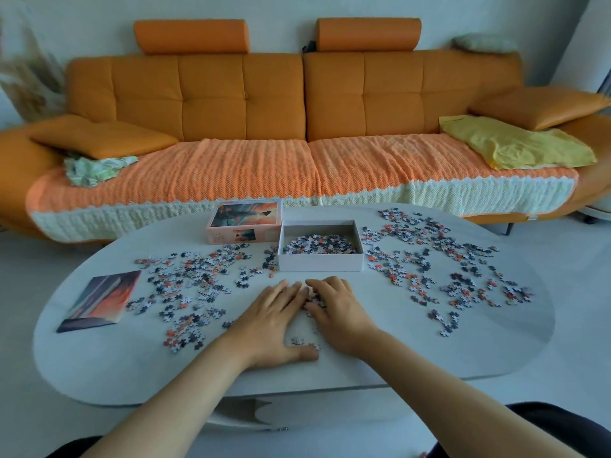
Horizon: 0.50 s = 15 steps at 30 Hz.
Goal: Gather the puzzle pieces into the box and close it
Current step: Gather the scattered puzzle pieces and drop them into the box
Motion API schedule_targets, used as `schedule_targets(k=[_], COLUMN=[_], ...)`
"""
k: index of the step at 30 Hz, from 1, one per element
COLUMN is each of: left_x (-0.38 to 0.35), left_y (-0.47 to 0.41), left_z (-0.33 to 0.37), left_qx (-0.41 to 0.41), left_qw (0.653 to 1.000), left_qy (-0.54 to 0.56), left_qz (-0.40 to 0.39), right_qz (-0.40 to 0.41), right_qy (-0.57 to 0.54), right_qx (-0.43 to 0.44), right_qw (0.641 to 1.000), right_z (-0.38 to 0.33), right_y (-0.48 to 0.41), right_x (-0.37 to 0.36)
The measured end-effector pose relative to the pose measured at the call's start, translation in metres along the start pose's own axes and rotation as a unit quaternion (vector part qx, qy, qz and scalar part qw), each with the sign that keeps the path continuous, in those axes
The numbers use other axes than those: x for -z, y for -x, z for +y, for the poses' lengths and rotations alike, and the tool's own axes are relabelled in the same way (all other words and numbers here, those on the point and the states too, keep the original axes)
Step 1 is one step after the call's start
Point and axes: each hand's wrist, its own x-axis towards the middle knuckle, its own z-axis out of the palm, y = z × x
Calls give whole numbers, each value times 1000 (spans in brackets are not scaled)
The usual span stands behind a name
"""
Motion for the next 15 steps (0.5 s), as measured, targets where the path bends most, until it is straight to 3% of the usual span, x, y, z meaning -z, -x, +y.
schedule_targets(k=[3, 7, 11, 15], left_x=[-2, -2, 0, 8], left_y=[3, -13, -27, -29], left_z=[-1, 2, 0, 2], left_qx=[36, 31, 7, 2], left_qw=[999, 997, 991, 990], left_qy=[9, 63, 105, 120], left_qz=[-10, 44, 83, 72], right_qz=[-7, 39, 79, 38], right_qy=[-92, -188, -181, -45], right_qx=[-19, -82, -159, -125], right_qw=[996, 978, 967, 990], right_z=[-13, -21, -11, -5], right_y=[-10, -16, -8, 5], right_x=[-4, 2, 11, 9])
